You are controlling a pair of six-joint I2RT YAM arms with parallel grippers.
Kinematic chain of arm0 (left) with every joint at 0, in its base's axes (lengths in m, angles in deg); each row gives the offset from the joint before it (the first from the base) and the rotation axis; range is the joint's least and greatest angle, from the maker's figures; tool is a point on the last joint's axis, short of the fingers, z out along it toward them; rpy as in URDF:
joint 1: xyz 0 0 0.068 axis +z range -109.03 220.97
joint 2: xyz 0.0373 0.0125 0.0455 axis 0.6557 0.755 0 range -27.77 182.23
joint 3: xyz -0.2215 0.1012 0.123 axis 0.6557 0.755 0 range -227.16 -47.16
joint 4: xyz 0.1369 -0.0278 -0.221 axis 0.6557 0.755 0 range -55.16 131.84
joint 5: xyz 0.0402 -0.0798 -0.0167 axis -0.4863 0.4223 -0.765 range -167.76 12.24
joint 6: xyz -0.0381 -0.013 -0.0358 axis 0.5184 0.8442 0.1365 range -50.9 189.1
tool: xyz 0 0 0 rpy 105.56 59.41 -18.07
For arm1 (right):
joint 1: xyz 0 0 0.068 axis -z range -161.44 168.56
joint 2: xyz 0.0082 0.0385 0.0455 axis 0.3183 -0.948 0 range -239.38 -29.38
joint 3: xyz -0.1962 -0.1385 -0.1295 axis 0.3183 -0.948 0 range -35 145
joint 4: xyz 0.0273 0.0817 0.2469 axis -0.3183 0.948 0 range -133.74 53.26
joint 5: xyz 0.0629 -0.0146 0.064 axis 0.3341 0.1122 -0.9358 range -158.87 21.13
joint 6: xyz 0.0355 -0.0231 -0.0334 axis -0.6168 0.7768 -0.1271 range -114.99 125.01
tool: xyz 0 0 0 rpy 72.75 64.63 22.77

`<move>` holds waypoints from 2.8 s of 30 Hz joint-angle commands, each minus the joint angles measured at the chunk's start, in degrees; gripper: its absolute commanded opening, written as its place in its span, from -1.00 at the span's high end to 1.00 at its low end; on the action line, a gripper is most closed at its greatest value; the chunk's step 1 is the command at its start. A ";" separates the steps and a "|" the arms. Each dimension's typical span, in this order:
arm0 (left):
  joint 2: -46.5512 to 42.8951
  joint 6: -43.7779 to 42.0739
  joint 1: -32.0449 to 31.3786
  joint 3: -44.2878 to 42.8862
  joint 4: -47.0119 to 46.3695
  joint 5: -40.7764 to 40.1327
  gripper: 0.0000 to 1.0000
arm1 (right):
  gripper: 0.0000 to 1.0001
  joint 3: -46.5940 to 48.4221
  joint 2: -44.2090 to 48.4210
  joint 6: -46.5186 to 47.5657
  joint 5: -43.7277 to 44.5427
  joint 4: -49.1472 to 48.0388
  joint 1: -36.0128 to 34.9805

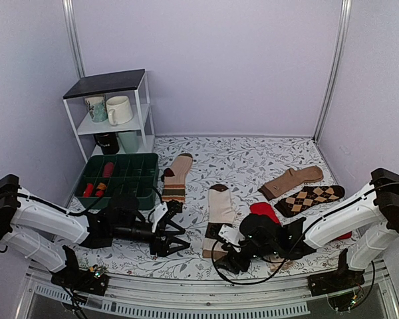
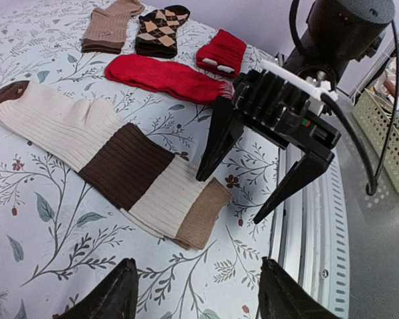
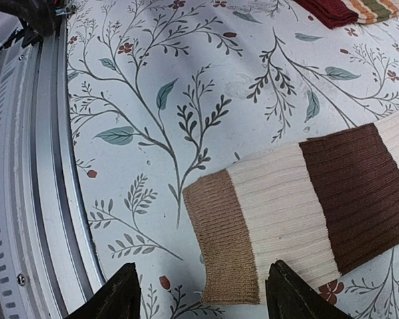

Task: Roll the socks
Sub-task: Roll a pair of socks at the center of the board.

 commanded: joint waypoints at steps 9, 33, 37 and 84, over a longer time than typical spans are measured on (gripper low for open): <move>1.63 0.23 -1.01 -0.07 -1.63 -0.15 -0.27 | -0.28 2.91 -4.39 2.20 3.43 0.16 -1.42; 0.75 -5.21 -1.73 -0.59 -0.74 1.77 -0.22 | 0.87 1.03 -9.97 -5.88 5.11 5.99 -1.99; 0.65 -14.37 -1.83 -3.64 3.21 2.47 -0.07 | 0.98 2.53 -8.75 -6.44 0.84 9.88 -1.64; 24.33 -24.72 -5.69 -9.92 -6.98 1.85 0.05 | 1.00 6.64 -15.15 -14.10 -21.97 19.58 9.88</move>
